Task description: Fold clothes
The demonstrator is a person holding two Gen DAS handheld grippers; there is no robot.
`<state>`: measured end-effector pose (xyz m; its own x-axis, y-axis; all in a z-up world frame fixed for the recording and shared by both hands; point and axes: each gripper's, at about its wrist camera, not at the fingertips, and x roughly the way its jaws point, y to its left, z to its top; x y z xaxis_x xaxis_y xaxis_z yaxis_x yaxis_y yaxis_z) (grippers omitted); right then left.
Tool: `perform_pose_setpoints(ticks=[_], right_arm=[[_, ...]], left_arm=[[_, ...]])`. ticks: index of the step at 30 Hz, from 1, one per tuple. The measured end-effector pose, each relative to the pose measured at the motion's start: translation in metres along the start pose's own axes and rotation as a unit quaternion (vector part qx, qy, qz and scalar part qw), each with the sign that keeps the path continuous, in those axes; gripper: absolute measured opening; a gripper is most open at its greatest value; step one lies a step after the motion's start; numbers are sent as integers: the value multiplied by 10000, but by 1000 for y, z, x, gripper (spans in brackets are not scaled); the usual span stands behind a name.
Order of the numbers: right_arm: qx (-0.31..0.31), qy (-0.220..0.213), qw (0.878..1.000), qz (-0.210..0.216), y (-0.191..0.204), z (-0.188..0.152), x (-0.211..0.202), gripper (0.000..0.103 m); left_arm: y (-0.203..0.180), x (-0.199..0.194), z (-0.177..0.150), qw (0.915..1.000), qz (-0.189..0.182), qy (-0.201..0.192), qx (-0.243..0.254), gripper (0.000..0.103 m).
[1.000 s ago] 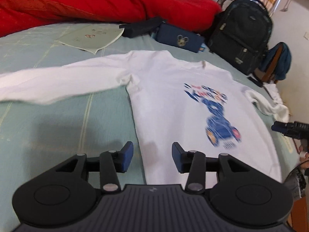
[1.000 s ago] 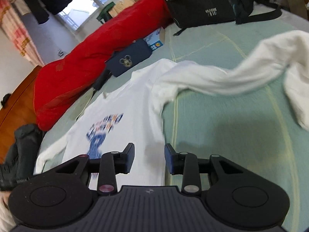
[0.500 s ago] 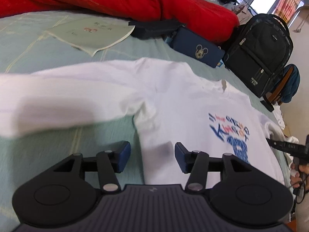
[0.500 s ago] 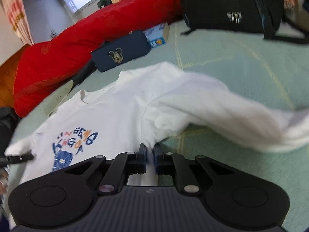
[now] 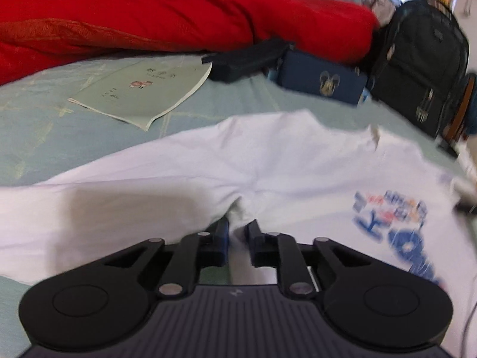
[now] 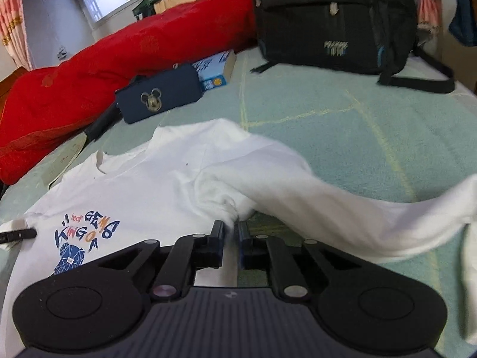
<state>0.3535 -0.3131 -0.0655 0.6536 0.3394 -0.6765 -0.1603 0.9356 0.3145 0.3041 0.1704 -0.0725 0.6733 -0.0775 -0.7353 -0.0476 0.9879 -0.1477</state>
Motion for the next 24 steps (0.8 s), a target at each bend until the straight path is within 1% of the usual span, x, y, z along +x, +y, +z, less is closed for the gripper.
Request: perform_pose_setpoints(ticks=[2,3,4,5,6,7,8,10,11,13,14,15,17,18,20,21,22,24], right_arm=[[-159,-68,9998,-81,5,-3,-19,19],[-265,-94,9995,-126,8,-4,-30,24],[-400,-103,9991,-71,15,-8,-41,33],[-535,-112,9985,-14,21,-13,-53,38],[-669,-121,9977,42,27,-17,-65,47],[-834,-89,9963,174,38,-26,-73,54],[-998,-58,9945,306,49,-35,-81,57],[-1398,92,9886,555,76,-58,-86,63],[-1563,128,9858,600,87,-70,-87,64],[-1799,265,9816,591,104,-94,-81,69],[-1830,381,9808,563,107,-108,-76,69],[-1908,496,9793,461,108,-122,-71,69],[-2229,307,9740,251,103,-141,-75,73],[-2275,248,9732,213,99,-146,-81,78],[-2169,272,9758,58,87,-148,-93,78],[-2089,272,9776,-22,82,-149,-98,78],[-2008,271,9792,-103,77,-150,-104,78],[-1884,148,9818,-177,83,-150,-113,78]], left_arm=[[1,-17,-4,9996,242,-72,156,14],[-1,-28,-7,9991,311,-87,286,14],[-4,-38,-10,9984,371,-100,420,15],[-10,-50,-15,9974,344,-147,616,21],[-18,-62,-21,9959,239,-178,849,32],[-29,-74,-29,9937,81,-188,1099,38],[-43,-83,-39,9902,-123,-191,1378,44],[-69,-97,-60,9806,-535,-164,1879,47],[-78,-100,-72,9766,-683,-105,2037,48],[-96,-104,-98,9678,-957,26,2328,48],[-101,-103,-111,9653,-959,114,2425,48],[-101,-103,-121,9652,-895,191,2449,48],[-88,-109,-138,9686,-833,158,2337,50],[-81,-113,-147,9704,-806,132,2274,54],[-65,-123,-156,9754,-629,200,2102,58],[-60,-129,-159,9762,-521,218,2095,58],[-64,-134,-158,9747,-389,187,2191,58],[-75,-142,-157,9701,-115,104,2422,57]])
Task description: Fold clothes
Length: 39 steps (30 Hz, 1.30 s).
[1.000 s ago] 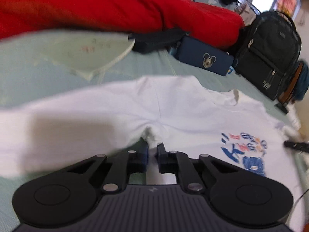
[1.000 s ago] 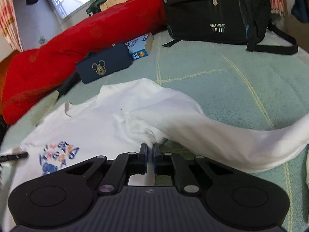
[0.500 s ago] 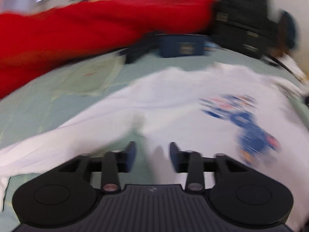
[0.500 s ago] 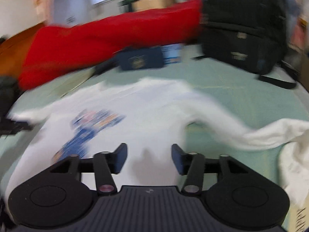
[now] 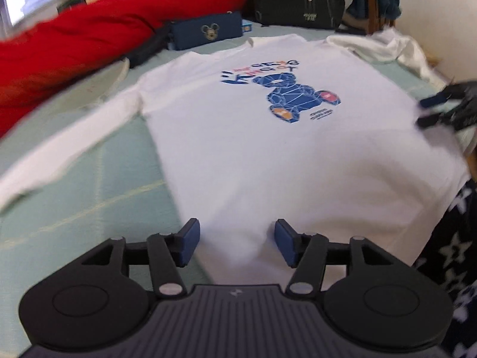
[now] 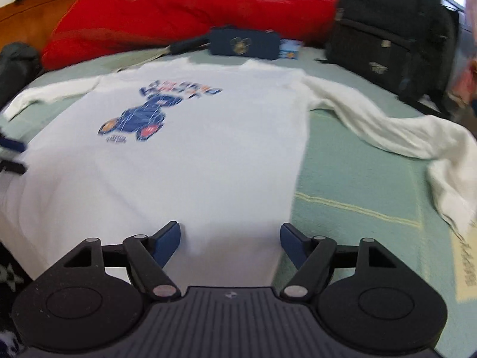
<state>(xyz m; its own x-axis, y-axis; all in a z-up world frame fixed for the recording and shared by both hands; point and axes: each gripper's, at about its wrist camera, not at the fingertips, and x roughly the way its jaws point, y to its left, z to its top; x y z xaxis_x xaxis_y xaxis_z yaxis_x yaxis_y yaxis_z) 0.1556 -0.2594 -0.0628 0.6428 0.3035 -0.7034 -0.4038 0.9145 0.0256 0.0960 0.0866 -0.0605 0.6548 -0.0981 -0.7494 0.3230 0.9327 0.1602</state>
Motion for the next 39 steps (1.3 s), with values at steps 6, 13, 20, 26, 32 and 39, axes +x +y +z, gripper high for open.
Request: perform_pose_setpoints(ticks=[6,13,20,26,32,39], right_arm=[[-66,-427,9987,254,46,5,-10,85],[253,-172,9995,-114,58,-21,20,103],[383,-218,9989,-162,57,-27,20,103],[449,-184,9986,-187,57,-27,22,103],[420,-242,9987,-184,57,-29,22,103],[584,-230,9977,-269,58,-25,16,103]], left_arm=[[-44,-13,25,9964,-523,-553,362,70],[-56,9,-8,9996,-238,-146,-27,72],[-37,-15,-14,9988,-185,-139,-433,73],[-38,-4,40,9971,-145,-604,-431,80],[-43,47,34,9931,-260,1,-1147,81],[-34,29,24,9916,-121,-27,-1288,82]])
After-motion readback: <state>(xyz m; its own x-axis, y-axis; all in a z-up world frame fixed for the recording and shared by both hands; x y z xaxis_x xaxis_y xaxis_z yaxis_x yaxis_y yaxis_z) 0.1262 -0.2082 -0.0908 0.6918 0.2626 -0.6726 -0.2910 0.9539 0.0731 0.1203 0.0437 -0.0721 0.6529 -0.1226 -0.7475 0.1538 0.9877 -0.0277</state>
